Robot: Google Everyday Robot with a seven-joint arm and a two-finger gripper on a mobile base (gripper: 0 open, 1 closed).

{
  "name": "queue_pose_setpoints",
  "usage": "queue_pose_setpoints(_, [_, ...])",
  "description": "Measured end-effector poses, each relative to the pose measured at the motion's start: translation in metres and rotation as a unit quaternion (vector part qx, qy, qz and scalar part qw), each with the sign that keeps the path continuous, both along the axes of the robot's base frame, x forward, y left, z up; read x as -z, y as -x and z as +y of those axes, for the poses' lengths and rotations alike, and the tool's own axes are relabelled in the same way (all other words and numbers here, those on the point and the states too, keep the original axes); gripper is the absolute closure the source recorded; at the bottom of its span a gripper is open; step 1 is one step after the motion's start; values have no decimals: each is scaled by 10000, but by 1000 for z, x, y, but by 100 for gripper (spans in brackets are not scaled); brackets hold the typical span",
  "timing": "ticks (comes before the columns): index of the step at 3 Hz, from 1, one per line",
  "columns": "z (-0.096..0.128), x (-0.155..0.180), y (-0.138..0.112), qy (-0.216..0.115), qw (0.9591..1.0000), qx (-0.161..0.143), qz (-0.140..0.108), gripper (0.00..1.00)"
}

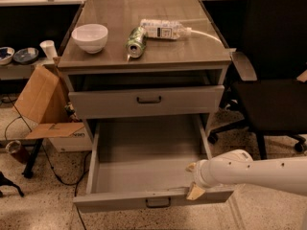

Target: Close middle drawer

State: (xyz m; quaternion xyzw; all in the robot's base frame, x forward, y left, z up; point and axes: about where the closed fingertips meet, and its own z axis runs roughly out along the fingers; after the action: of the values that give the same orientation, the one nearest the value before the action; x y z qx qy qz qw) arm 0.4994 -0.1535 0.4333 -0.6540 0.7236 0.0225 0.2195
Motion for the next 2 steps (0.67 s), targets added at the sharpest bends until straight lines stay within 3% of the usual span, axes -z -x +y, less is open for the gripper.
queue_pose_setpoints(2, [10, 0, -17, -12, 9999, -87, -131, 55])
